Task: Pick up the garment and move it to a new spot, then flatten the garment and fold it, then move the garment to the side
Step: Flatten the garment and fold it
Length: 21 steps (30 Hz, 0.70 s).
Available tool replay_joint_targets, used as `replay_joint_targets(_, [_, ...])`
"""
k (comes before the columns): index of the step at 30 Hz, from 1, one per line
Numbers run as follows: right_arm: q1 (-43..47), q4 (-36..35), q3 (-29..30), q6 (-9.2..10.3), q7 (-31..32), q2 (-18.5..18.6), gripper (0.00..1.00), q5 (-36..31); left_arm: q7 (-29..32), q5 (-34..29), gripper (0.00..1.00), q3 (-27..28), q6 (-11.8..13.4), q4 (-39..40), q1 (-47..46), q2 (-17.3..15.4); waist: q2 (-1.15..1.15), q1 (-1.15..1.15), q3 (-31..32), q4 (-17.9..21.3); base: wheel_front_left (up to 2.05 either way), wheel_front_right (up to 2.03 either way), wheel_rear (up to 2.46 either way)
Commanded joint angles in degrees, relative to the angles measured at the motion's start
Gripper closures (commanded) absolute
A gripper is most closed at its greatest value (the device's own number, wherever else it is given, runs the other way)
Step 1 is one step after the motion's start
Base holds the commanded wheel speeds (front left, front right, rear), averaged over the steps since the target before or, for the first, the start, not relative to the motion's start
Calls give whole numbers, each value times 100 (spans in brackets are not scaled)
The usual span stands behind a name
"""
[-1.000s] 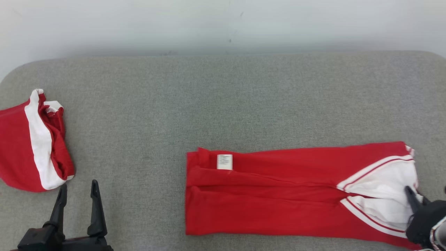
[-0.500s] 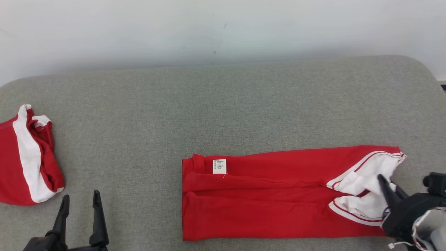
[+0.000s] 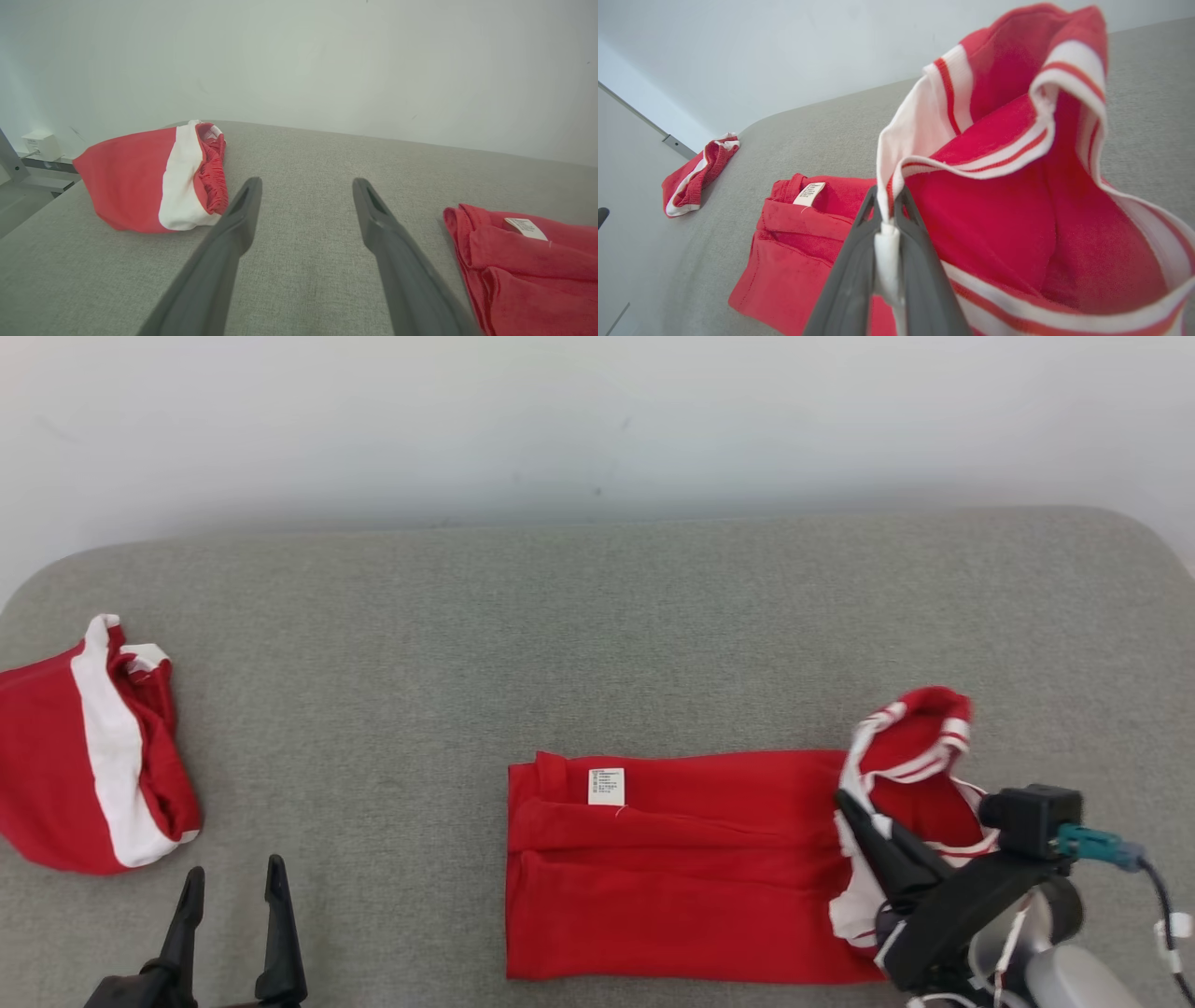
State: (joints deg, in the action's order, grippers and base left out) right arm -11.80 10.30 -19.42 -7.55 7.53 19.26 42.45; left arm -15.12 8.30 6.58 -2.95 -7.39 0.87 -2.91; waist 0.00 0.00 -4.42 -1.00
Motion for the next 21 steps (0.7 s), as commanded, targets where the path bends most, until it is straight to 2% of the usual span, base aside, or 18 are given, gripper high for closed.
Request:
replay_joint_targets(1, [49,-64,-29,13,30,-62,100,-53,-2,33,0,-3,25,-14,65,0,0,0,24,-74,0,0,0])
replay_joint_targets(10, [-102,-277,-494,13,270,-764,100,-294,-2,69,0,-47,-16,-138,-24,1,0,0,-10,-359,0,0,0])
replay_joint_targets(15, [-285,-63,-767,13,177,-1135,100,-366,-2,91,0,-117,-20,-185,-91,1,0,0,-65,-499,0,0,0])
replay_joint_targets(21, [-522,345,-1028,13,-9,-1361,100,-392,-2,112,0,-153,-28,-244,-176,1,0,0,-120,-589,0,0,0])
